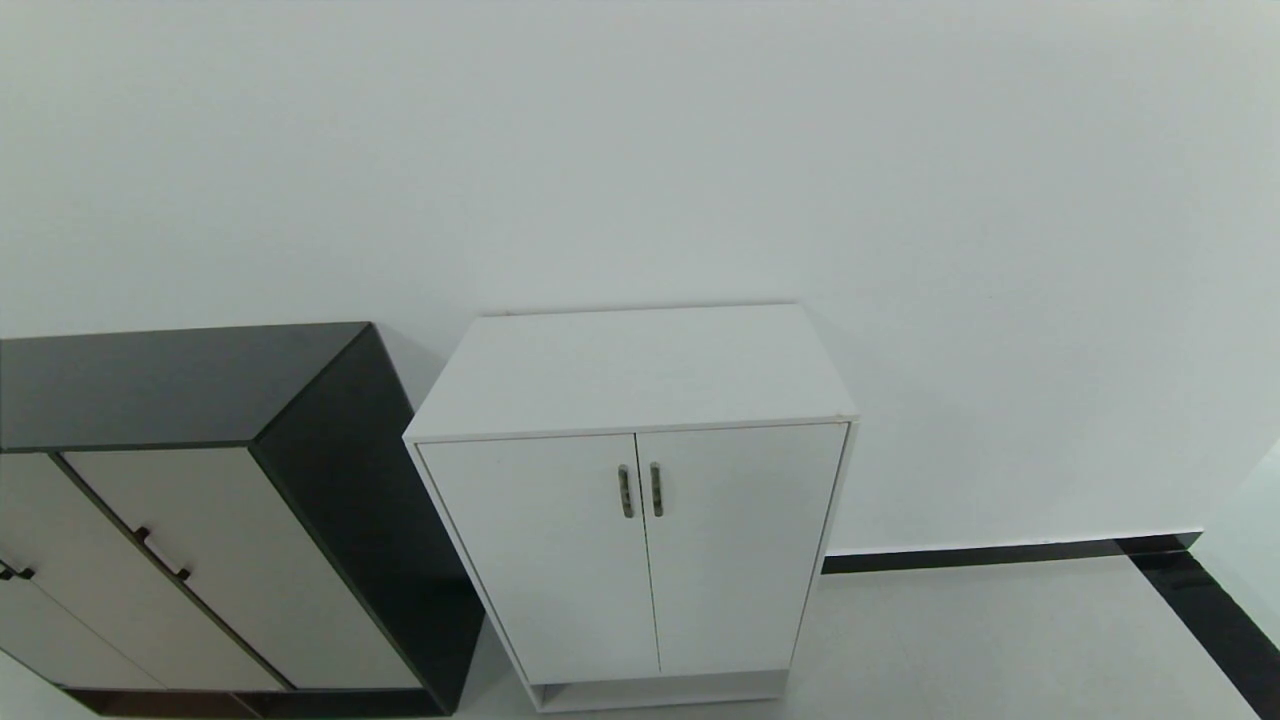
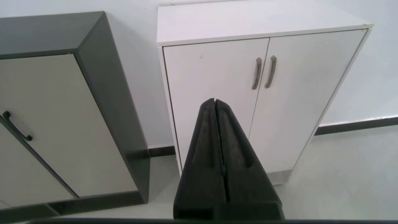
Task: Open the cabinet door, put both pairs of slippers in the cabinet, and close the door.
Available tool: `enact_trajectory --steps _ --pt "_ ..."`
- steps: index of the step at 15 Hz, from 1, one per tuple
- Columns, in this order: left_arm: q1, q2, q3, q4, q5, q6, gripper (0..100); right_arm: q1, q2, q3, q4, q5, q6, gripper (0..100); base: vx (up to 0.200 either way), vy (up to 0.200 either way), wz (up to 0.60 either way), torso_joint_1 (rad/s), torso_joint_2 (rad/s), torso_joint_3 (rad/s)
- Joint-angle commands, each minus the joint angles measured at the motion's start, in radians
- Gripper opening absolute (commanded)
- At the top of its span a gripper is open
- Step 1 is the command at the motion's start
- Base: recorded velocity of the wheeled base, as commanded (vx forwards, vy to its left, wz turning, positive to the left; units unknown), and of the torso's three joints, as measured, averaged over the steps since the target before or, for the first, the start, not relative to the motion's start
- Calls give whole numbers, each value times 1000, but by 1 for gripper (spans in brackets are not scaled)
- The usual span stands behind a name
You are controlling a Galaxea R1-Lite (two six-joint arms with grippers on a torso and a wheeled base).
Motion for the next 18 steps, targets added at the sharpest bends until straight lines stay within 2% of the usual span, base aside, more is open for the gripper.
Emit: enact_trajectory --steps 1,18 --pt "0 0 0 0 0 0 0 17 -69 0 -1 -3 -3 0 0 0 0 0 0 0" --pt "0 0 0 0 0 1 0 17 -69 0 -1 -5 3 0 0 0 0 0 0 0"
